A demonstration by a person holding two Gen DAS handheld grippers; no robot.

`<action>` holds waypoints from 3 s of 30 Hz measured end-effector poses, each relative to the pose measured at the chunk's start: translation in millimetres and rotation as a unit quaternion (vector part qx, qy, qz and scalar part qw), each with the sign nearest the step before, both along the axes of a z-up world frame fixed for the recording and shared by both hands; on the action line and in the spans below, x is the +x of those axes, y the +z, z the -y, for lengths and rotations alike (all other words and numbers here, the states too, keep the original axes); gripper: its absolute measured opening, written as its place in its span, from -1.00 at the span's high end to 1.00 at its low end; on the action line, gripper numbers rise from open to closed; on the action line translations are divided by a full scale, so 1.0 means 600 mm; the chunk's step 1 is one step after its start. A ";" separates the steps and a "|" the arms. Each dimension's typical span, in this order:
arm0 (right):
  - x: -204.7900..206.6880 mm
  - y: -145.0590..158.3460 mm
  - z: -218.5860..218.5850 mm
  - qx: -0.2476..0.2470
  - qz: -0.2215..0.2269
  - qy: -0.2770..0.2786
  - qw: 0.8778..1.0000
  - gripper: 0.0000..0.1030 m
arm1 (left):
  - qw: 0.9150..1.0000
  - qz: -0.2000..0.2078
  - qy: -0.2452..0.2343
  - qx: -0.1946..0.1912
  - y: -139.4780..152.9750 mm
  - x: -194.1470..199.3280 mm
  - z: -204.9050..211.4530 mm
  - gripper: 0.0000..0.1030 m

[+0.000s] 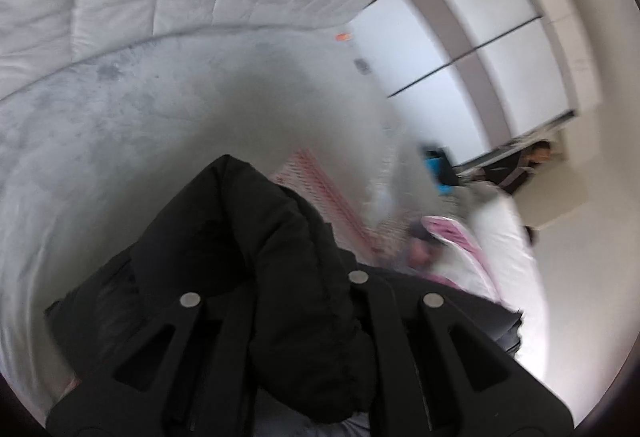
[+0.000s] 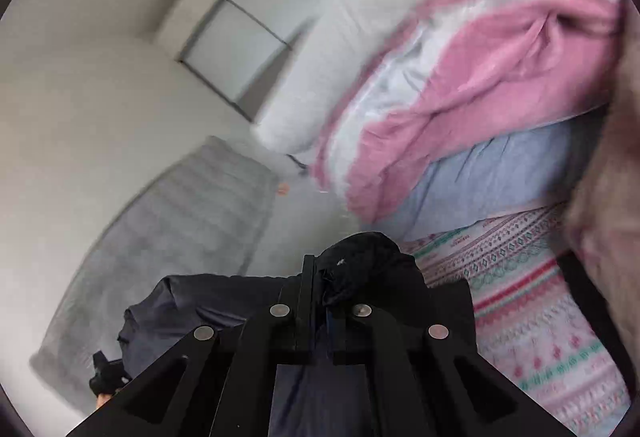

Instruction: Fold large clothes

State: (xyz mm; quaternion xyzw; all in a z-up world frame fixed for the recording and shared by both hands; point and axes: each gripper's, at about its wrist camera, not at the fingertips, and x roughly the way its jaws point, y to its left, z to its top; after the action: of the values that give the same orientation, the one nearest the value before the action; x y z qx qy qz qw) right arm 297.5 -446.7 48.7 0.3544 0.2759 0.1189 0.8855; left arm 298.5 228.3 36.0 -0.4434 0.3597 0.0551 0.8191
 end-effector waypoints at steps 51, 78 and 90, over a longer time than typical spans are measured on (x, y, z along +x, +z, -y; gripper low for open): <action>0.048 -0.040 -0.221 -0.262 -0.033 0.068 0.962 -0.49 | 0.989 0.069 -0.054 0.123 0.014 0.003 0.063 -0.59; 0.150 -0.212 -0.455 -0.367 -0.126 0.169 0.906 -1.00 | 0.940 -0.005 -0.155 0.303 -0.134 0.048 0.352 -0.64; -0.094 -0.129 -0.166 -0.172 -0.070 0.132 0.974 -1.00 | 0.991 0.035 -0.026 0.123 -0.079 -0.150 0.097 -0.64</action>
State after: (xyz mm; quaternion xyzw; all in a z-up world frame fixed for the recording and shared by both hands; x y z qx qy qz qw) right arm 240.9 -347.3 -28.5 0.1650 0.3980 0.1603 0.8881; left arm 208.8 170.2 -11.4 -0.3309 0.3331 0.0619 0.8807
